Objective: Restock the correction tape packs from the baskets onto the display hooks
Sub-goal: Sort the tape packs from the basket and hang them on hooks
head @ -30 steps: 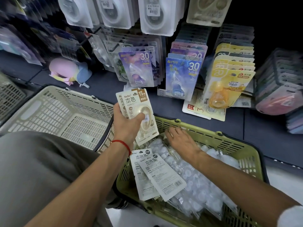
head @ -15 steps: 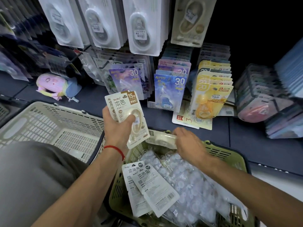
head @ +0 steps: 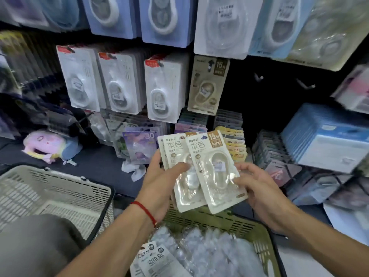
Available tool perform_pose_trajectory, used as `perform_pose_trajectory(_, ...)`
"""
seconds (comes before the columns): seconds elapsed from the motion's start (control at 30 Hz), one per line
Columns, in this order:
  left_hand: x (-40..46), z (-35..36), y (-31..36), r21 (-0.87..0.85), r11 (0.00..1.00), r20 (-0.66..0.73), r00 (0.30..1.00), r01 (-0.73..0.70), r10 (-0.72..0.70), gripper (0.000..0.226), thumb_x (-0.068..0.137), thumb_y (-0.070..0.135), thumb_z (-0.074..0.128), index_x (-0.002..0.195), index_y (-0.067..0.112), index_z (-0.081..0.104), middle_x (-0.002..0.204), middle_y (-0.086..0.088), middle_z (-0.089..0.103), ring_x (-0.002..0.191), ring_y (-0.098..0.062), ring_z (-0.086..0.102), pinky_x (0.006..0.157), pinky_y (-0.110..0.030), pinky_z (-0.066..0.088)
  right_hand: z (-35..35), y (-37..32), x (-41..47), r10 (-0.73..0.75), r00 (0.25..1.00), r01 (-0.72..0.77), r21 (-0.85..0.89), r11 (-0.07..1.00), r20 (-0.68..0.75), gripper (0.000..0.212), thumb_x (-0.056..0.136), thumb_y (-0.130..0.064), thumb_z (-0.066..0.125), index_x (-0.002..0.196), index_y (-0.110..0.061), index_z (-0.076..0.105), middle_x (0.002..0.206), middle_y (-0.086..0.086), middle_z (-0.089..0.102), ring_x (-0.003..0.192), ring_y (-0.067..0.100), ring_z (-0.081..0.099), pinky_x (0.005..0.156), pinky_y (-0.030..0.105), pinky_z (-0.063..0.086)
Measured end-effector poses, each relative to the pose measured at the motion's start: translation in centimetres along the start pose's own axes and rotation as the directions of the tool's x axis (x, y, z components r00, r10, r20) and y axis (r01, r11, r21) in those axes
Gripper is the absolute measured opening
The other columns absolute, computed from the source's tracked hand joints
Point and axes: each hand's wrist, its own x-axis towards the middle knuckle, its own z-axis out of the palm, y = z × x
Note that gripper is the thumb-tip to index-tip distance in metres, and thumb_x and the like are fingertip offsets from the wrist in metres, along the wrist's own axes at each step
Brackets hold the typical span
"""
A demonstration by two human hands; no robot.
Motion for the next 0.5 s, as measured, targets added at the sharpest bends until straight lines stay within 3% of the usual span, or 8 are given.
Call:
perform_pose_trajectory(0.07,0.5,0.9,1.8,0.018,0.999,0.049,0.997,-0.052,0.051,0.054,0.091,-0.002,0.074,0.135,0.026,0.060,0.118,0.000,0.079,0.109,-0.024,0.075,0.097,-0.050,0.060,1.0,-1.8,0.3,-0.072,0.997,0.071,-0.026,0.997,-0.033,0.037,0.087,-0.035,0.079,0.119,-0.020,0.069,0.113,0.008,0.079,0.095,0.026,0.077,0.076,0.040,0.060)
perform_pose_trajectory(0.13,1.2,1.5,3.7,0.056,0.990,0.074,0.990,-0.127,0.122,0.055,0.091,0.002,0.076,0.135,0.029,0.058,0.115,0.005,0.079,0.108,-0.020,0.076,0.095,-0.045,0.060,1.9,-3.7,0.6,-0.138,0.990,0.136,-0.063,0.989,-0.026,0.044,0.089,-0.047,0.081,0.124,-0.023,0.069,0.117,0.004,0.079,0.104,0.028,0.077,0.091,0.049,0.060)
perform_pose_trajectory(0.2,2.0,1.9,5.5,0.147,0.964,0.093,0.973,-0.222,0.210,0.055,0.089,0.006,0.079,0.135,0.030,0.058,0.112,0.008,0.079,0.105,-0.016,0.076,0.096,-0.046,0.060,2.7,-5.4,0.5,-0.207,0.977,0.201,-0.108,0.974,-0.049,0.044,0.089,-0.048,0.077,0.125,-0.024,0.068,0.114,0.002,0.080,0.101,0.026,0.078,0.091,0.054,0.061)
perform_pose_trajectory(0.3,3.5,1.7,7.9,0.290,0.873,0.099,0.919,-0.393,0.382,0.057,0.088,0.008,0.080,0.135,0.029,0.056,0.114,0.009,0.078,0.106,-0.013,0.075,0.098,-0.049,0.059,3.7,-7.4,0.5,-0.373,0.921,0.345,-0.215,0.914,-0.108,0.045,0.083,-0.055,0.077,0.117,-0.028,0.066,0.107,-0.004,0.081,0.095,0.019,0.079,0.084,0.050,0.063)
perform_pose_trajectory(0.4,4.5,0.4,9.2,0.409,0.751,0.076,0.839,-0.519,0.538,0.064,0.087,0.014,0.080,0.141,0.029,0.048,0.111,0.020,0.072,0.101,-0.002,0.072,0.094,-0.038,0.059,4.6,-8.4,0.9,-0.480,0.868,0.437,-0.261,0.861,-0.129,0.028,0.093,-0.045,0.075,0.114,-0.031,0.064,0.106,-0.005,0.080,0.094,0.015,0.079,0.080,0.044,0.062)
perform_pose_trajectory(0.5,4.8,-1.3,9.4,0.438,0.693,0.043,0.783,-0.572,0.620,0.064,0.086,0.018,0.079,0.139,0.031,0.045,0.109,0.026,0.069,0.097,0.002,0.070,0.086,-0.030,0.057,5.4,-9.2,1.9,-0.503,0.850,0.457,-0.258,0.852,-0.157,0.019,0.099,-0.034,0.072,0.116,-0.029,0.064,0.105,-0.002,0.080,0.093,0.017,0.079,0.079,0.046,0.064)
